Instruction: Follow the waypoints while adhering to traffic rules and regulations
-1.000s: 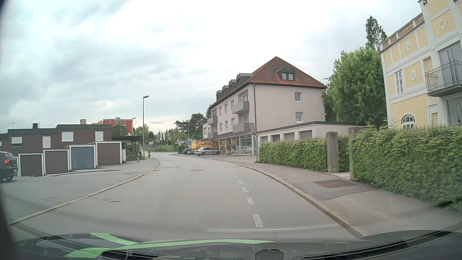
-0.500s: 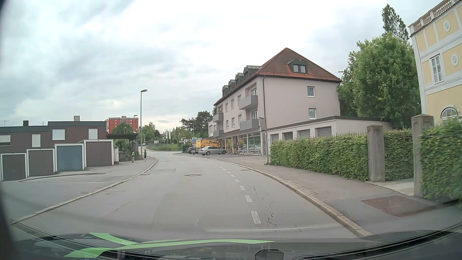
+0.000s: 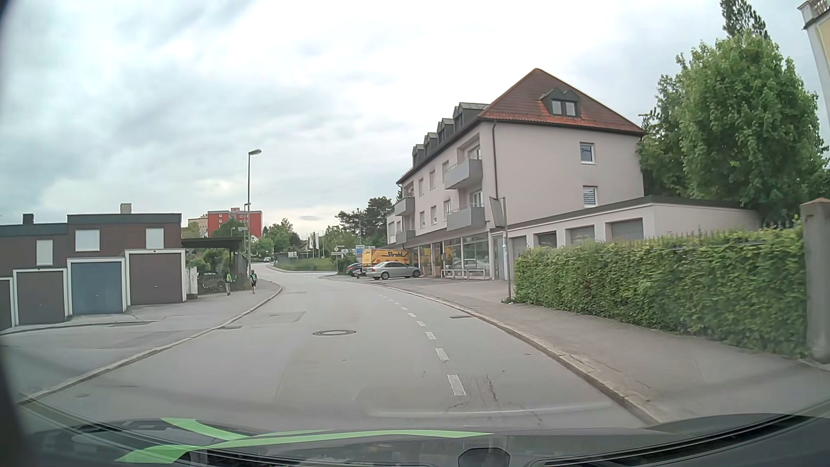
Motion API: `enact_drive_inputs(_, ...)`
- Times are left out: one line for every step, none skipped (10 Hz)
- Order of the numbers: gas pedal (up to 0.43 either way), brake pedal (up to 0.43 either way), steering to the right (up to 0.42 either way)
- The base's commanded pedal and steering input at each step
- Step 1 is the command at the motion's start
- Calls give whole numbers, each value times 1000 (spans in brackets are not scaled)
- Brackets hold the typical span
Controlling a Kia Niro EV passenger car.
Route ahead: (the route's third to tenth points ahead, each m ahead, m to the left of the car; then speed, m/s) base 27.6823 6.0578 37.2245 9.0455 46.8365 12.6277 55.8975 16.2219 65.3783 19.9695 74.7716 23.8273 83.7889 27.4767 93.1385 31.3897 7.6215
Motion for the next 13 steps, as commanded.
enact_drive_inputs(79, 0, -42)
enact_drive_inputs(79, 0, -42)
enact_drive_inputs(79, 0, -43)
enact_drive_inputs(79, 0, -44)
enact_drive_inputs(79, 0, -45)
enact_drive_inputs(79, 0, -46)
enact_drive_inputs(79, 0, -47)
enact_drive_inputs(79, 0, -49)
enact_drive_inputs(79, 0, -49)
enact_drive_inputs(79, 0, -49)
enact_drive_inputs(79, 0, -49)
enact_drive_inputs(79, 0, -49)
enact_drive_inputs(79, 0, -49)
